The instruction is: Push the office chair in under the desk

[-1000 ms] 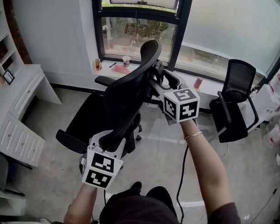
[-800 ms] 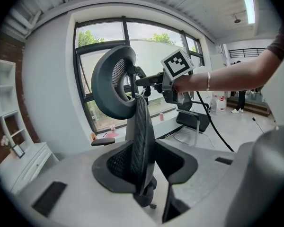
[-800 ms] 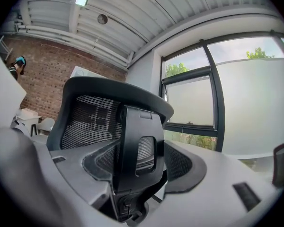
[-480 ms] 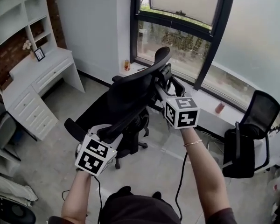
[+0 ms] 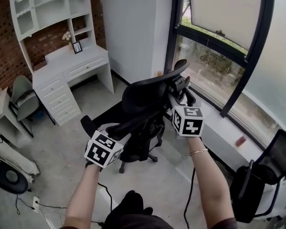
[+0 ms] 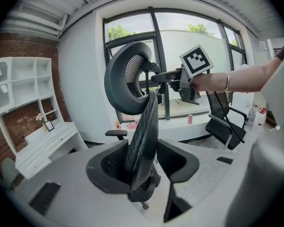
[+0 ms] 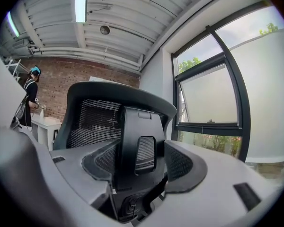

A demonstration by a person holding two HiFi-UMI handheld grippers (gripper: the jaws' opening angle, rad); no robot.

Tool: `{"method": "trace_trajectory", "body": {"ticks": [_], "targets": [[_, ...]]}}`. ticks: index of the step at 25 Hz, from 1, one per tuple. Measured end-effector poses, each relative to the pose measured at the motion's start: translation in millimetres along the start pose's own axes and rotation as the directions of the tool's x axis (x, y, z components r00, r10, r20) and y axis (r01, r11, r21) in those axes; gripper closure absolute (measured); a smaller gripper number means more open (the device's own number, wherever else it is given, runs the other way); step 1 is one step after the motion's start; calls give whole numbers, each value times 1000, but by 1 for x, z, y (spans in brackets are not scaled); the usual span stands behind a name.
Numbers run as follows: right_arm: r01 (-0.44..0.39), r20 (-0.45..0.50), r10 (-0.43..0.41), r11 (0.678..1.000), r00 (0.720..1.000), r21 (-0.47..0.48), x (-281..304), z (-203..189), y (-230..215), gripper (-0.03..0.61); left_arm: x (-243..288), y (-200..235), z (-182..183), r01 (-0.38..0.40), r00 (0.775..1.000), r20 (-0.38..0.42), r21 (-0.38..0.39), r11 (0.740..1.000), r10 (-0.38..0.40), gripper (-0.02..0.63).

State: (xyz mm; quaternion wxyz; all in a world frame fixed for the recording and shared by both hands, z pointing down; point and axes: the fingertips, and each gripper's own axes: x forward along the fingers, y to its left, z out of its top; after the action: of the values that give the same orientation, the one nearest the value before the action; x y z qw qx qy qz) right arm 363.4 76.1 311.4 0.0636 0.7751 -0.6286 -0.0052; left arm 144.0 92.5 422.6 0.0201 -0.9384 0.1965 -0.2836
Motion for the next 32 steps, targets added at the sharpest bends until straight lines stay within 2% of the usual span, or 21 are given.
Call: {"method": "trace_trajectory", "body": {"ticks": [3, 8, 12, 19, 22, 24, 26, 29, 32], "targets": [[-21, 20, 21, 1000, 1000, 6, 2, -1, -4, 307, 4, -4, 0, -32, 999, -22, 12, 999, 32, 442], [-57, 44, 57, 998, 997, 4, 8, -4, -8, 307, 9, -13, -1, 2, 999, -44, 25, 1000, -1, 443], [-84, 72, 82, 996, 994, 18, 12, -1, -11, 307, 11, -12, 4, -6, 999, -36, 48, 999, 7, 451], [-126, 96, 124, 992, 988, 21, 9, -3, -16, 304, 16, -15, 5, -36, 999, -21, 14, 999, 37, 446], [-175, 89, 173, 984, 981, 15, 8, -4, -11, 299, 12, -11, 2, -110, 994, -12, -39, 993, 110, 441], [-201, 86, 199, 980, 976, 12, 6, -4, -8, 298, 7, -6, -1, -214, 977, -31, -51, 976, 213, 419], [-225, 77, 224, 974, 972, 4, 3, -4, -9, 298, 7, -6, -1, -321, 946, -54, -40, 946, 319, 407], [-273, 66, 273, 962, 960, -13, 2, -3, -14, 298, 9, -4, 4, -468, 882, -100, -61, 882, 461, 383], [-338, 39, 339, 941, 940, -38, 0, -5, -15, 299, 9, -2, 3, -576, 814, -174, -116, 809, 554, 357]]}}
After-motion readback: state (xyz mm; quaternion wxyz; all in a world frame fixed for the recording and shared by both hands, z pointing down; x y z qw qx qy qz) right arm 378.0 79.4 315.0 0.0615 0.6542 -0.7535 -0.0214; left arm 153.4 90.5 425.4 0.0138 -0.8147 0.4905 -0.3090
